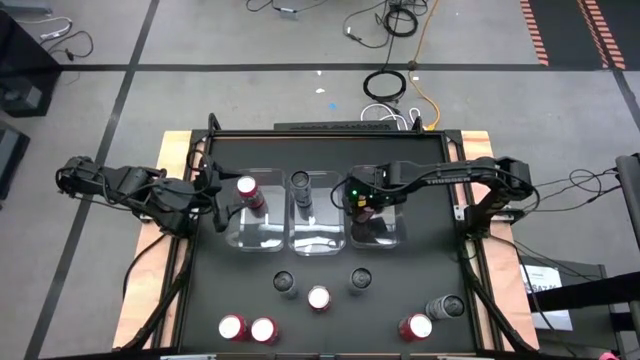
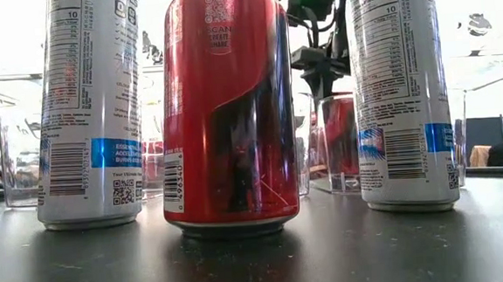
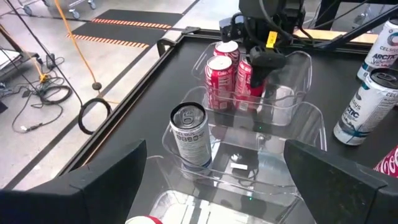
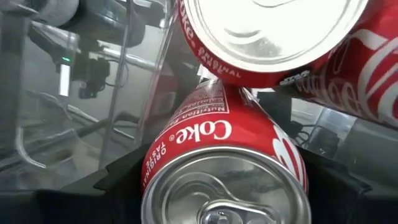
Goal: Sort soda cans
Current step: Put the right red soda can into the right transparent bin
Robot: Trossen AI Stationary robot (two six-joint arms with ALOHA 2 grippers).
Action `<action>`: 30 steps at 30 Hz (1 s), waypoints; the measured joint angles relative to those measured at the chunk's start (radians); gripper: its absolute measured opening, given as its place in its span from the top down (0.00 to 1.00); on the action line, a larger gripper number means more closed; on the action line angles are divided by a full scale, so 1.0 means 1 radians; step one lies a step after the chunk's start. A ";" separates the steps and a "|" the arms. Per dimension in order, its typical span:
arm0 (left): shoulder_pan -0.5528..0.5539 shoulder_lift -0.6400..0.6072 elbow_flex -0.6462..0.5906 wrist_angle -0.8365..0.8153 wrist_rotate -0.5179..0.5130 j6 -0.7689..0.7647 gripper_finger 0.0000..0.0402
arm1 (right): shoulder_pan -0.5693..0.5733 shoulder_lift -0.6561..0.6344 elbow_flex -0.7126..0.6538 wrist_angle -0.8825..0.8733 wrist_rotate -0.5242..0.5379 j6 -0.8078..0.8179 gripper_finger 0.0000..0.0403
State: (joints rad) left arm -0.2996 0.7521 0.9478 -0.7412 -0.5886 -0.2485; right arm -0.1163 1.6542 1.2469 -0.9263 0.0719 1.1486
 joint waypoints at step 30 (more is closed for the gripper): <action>-0.001 0.000 0.000 -0.001 0.000 0.002 0.03 | 0.003 0.037 0.001 0.024 0.000 -0.001 0.14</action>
State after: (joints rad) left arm -0.3004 0.7525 0.9478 -0.7422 -0.5884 -0.2462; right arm -0.1133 1.6908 1.2476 -0.9024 0.0723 1.1481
